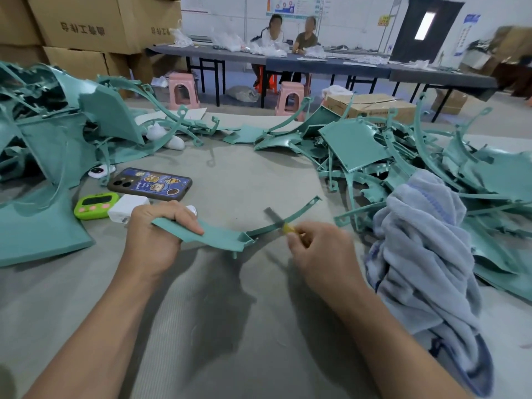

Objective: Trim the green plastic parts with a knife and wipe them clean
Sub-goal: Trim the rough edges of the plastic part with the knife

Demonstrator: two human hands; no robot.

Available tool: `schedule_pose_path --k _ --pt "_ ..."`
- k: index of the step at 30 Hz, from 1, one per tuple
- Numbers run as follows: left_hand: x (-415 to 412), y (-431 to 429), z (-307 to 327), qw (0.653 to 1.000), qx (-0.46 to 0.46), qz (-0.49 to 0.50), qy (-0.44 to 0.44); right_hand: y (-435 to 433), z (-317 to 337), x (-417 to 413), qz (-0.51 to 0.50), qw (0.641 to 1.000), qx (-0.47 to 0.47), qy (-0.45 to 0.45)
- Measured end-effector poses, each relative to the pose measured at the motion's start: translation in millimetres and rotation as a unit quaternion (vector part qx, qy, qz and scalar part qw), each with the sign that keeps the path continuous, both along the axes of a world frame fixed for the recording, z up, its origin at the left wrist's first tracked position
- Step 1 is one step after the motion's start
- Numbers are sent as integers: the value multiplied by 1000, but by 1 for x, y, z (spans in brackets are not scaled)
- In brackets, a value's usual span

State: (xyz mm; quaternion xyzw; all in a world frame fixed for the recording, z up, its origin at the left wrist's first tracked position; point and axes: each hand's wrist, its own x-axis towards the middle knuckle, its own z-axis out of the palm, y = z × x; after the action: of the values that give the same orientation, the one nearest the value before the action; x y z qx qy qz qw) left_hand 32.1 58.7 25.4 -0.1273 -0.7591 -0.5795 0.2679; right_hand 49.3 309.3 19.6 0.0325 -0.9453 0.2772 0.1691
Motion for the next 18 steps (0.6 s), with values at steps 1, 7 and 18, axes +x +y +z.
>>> schedule_pose_path --k 1,7,18 --pt "0 0 0 1000 6 -1 -3 -8 -3 2 37 999 1 -22" --pt "0 -3 -2 1000 -7 -13 -8 15 3 -15 -111 993 39 -31" --pt "4 -6 -2 998 -46 -30 -11 -21 5 14 100 982 -137 -89"
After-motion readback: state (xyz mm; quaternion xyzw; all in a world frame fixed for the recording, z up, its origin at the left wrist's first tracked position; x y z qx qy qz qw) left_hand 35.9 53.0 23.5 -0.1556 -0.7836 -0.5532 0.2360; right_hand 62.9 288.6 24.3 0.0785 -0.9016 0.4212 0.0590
